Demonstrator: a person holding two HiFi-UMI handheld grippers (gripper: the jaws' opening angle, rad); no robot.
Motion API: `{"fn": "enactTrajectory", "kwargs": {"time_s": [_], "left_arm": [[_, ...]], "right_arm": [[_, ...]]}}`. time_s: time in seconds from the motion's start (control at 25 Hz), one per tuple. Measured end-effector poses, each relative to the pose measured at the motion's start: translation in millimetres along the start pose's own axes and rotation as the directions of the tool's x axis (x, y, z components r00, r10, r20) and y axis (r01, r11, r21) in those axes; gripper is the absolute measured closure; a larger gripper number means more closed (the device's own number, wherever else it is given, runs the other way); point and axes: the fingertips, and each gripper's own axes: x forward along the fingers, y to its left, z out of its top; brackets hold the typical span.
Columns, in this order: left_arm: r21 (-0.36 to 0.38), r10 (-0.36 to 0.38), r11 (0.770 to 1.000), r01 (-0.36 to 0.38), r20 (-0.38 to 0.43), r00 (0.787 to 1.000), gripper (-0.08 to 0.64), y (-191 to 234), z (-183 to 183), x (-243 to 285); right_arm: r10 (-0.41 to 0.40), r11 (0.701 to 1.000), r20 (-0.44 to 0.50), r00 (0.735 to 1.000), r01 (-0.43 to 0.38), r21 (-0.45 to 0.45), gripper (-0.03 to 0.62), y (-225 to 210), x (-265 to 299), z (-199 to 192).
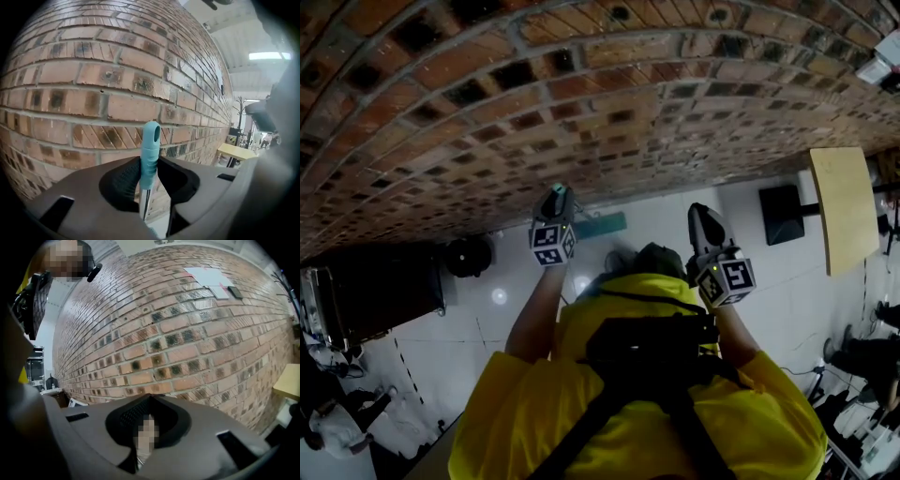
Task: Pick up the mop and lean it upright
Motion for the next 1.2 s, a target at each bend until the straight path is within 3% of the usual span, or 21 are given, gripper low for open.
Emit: {"fn": "enactTrajectory", "kwargs": {"time_s": [0.16,0.28,0.36,0.48,0.6,0.76,0.88,1.0,1.12,1.2], "left_arm": [[-0.016,0.061,0.998,-0.061,-0.041,0.997,0.451,19.5,7.2,28.3],[-0.029,0.076,0.997,-0.077,-0.029,0.997,0.445,27.3,12.9,37.2],[-0.041,0.065,0.997,-0.066,-0.021,0.998,0.368,26.7,15.2,39.6],[-0.032,0.059,0.998,-0.060,-0.022,0.998,0.362,24.0,15.1,36.3],[-0.031,0.060,0.998,-0.060,-0.004,0.998,0.359,17.5,22.6,6.0],[-0.074,0.061,0.996,-0.057,0.063,0.996,0.360,2.0,64.1,-70.9],[-0.083,0.050,0.996,-0.037,0.158,0.986,0.456,-9.3,107.2,-128.9],[-0.035,0.043,0.999,-0.035,0.251,0.967,0.557,-19.8,146.3,-164.8],[-0.030,0.046,0.999,-0.039,0.255,0.966,0.557,-22.1,154.5,-176.9],[-0.051,0.050,0.998,-0.039,0.231,0.972,0.557,-19.1,147.9,-175.0]], "right_arm": [[-0.002,1.000,-0.010,1.000,0.002,0.012,0.588,-0.4,0.3,-2.6],[0.004,1.000,-0.006,1.000,-0.004,0.015,0.588,2.7,4.2,-2.5],[0.008,1.000,-0.008,1.000,-0.008,0.019,0.588,4.0,7.9,-4.5],[0.021,1.000,-0.009,1.000,-0.021,0.014,0.588,7.1,13.2,-7.0],[0.031,1.000,-0.006,1.000,-0.031,-0.002,0.588,10.8,15.2,-4.8],[0.037,0.999,0.000,0.999,-0.037,-0.006,0.588,11.3,20.3,1.8],[0.056,0.998,0.002,0.998,-0.056,-0.006,0.588,15.7,27.5,3.9],[0.100,0.994,0.028,0.995,-0.099,-0.043,0.588,29.6,30.9,12.2],[0.160,0.980,0.082,0.984,-0.149,-0.131,0.589,48.5,28.1,29.9],[0.174,0.977,0.091,0.981,-0.160,-0.143,0.589,55.8,28.7,36.6]]}}
